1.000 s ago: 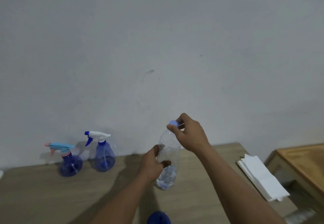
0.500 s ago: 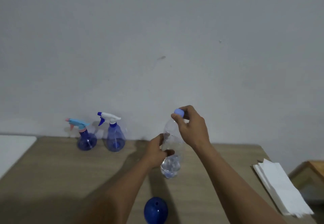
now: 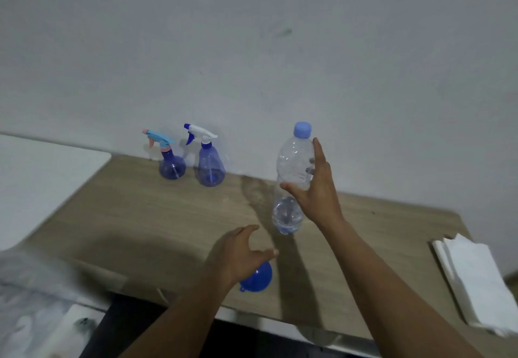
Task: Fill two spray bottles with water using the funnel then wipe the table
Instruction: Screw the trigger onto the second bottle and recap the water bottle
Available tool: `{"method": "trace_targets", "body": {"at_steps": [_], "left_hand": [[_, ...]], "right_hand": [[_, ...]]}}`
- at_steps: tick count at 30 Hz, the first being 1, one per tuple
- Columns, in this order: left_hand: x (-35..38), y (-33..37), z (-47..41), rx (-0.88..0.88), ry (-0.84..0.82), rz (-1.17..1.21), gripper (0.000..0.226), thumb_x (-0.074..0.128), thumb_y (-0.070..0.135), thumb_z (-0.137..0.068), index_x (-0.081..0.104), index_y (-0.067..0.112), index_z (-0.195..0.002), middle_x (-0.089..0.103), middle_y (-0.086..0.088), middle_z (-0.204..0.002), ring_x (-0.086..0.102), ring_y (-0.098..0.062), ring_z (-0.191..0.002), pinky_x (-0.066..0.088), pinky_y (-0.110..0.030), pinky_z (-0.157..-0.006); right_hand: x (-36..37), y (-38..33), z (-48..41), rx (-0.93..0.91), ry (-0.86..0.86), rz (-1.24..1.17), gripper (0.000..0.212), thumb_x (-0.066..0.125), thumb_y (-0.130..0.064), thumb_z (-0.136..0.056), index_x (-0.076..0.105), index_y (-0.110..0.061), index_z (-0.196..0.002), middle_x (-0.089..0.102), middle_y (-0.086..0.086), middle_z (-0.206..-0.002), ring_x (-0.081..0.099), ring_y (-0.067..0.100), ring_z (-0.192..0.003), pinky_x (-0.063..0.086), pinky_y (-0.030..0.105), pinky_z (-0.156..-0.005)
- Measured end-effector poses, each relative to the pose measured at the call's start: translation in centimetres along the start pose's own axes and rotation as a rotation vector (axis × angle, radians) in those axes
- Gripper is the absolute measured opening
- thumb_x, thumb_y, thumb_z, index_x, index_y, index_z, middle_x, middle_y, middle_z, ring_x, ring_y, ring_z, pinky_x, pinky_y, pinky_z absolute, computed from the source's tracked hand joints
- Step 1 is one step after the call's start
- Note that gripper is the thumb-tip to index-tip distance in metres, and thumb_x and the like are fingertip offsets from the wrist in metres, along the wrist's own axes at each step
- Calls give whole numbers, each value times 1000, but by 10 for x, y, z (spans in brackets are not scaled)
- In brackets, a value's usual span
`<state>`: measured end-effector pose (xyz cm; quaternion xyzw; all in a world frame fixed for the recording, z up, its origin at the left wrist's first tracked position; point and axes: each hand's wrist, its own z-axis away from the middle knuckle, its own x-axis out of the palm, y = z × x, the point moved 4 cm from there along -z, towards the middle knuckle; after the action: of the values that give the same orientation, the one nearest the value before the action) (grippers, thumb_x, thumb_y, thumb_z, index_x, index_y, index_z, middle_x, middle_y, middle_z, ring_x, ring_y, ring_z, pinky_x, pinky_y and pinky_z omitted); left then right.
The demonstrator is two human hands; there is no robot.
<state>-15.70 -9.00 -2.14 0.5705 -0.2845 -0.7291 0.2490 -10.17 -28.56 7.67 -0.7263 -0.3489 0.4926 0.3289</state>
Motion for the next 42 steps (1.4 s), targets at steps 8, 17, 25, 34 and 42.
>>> {"method": "trace_targets", "body": {"at_steps": [8, 17, 25, 34, 42], "left_hand": [[35, -37, 17, -7, -46, -197, 75, 81, 55, -60, 59, 29, -127, 60, 8, -123, 58, -14, -112, 47, -29, -97], [1, -24, -30, -30, 91, -77, 65, 87, 42, -59, 61, 26, -116, 65, 4, -109, 64, -19, -99, 51, -34, -90], [-34, -5, -118, 22, 108, -103, 61, 83, 47, -55, 55, 32, -108, 63, 5, -107, 63, -18, -93, 56, -39, -86], [-21, -19, -194, 108, 63, -145, 60, 80, 45, -56, 55, 32, -109, 64, 6, -107, 65, -20, -93, 55, -36, -83], [-15, -31, -224, 183, 70, -188, 56, 81, 36, -68, 54, 25, -116, 64, -1, -114, 63, -25, -100, 52, -36, -84]], "right_hand": [[5, 15, 6, -15, -54, -8, 121, 87, -21, -78, -3, -49, -155, 42, 0, -127, 54, 19, -118, 47, 36, -102], [-12, 4, -10, -45, 59, 10, 116, 86, -26, -79, 2, -49, -155, 47, -2, -118, 58, 15, -104, 45, 28, -90], [-18, -5, -53, -38, 167, 54, 114, 83, -24, -81, 1, -54, -154, 46, 2, -112, 51, 5, -88, 34, 8, -73], [14, 36, -68, 27, 254, 51, 107, 78, -23, -87, 1, -54, -154, 44, 0, -115, 53, -4, -93, 36, 2, -80], [39, 40, -84, 45, 265, 68, 107, 80, -29, -85, 1, -57, -152, 44, -6, -115, 51, -12, -99, 35, 2, -82]]}}
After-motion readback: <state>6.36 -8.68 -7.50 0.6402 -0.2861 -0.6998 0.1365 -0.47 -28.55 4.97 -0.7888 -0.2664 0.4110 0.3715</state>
